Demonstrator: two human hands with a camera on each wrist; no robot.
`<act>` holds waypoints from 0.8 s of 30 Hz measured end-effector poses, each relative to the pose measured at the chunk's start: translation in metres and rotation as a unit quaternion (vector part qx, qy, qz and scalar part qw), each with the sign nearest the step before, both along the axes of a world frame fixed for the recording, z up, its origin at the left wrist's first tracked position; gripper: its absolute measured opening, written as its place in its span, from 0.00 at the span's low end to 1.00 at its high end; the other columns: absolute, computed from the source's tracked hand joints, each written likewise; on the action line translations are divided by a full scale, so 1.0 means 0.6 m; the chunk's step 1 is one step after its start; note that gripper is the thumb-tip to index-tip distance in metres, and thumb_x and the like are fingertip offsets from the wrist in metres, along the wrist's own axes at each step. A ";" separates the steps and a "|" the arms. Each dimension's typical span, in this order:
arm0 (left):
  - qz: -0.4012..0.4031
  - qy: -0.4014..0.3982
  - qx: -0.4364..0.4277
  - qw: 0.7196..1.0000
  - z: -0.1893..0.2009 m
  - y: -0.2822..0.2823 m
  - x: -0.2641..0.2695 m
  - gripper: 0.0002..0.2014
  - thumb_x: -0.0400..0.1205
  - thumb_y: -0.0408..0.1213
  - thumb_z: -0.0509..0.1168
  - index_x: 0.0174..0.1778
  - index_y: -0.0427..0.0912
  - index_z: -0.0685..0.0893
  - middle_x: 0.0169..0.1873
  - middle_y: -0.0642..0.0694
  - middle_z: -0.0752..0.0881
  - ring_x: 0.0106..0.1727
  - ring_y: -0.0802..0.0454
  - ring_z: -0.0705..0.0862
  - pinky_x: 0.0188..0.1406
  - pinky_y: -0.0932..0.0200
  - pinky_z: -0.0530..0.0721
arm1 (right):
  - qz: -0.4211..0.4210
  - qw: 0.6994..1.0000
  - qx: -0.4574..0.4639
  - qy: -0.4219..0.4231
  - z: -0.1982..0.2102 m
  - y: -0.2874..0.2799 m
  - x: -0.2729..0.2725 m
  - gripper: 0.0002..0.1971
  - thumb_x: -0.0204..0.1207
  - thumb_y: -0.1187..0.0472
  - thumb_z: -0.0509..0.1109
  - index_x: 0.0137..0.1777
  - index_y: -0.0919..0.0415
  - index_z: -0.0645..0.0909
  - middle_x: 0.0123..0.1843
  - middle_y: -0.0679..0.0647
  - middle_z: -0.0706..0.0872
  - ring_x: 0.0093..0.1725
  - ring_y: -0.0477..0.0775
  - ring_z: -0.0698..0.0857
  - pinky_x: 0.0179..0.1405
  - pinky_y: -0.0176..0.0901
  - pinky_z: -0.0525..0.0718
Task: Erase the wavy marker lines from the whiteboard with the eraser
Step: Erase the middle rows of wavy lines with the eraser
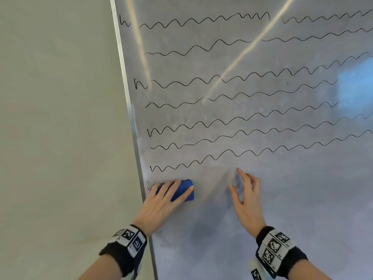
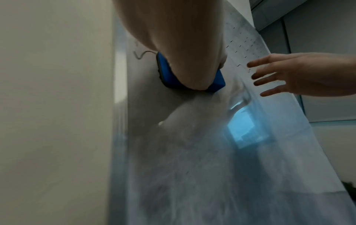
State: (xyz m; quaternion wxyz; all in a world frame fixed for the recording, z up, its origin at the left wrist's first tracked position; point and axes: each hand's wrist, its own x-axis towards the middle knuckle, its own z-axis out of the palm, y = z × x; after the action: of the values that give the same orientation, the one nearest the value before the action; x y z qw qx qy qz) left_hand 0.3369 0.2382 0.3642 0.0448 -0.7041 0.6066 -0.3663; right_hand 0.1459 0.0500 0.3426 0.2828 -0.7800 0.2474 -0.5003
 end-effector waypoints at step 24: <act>-0.022 -0.020 -0.025 0.999 0.003 -0.012 0.004 0.45 0.61 0.25 0.58 0.80 0.49 0.67 0.68 0.36 0.72 0.62 0.39 0.73 0.55 0.45 0.76 | 0.010 1.000 -0.003 0.006 0.007 0.041 0.041 0.27 0.80 0.62 0.65 0.78 0.51 0.63 0.64 0.46 0.62 0.67 0.49 0.68 0.64 0.22 0.63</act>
State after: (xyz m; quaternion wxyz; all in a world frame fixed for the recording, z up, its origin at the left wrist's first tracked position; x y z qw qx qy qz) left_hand 0.3393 0.2307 0.3662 0.0315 -0.6843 0.6116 -0.3959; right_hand 0.1703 0.0745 0.3468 0.2843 -0.7864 0.2399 -0.4931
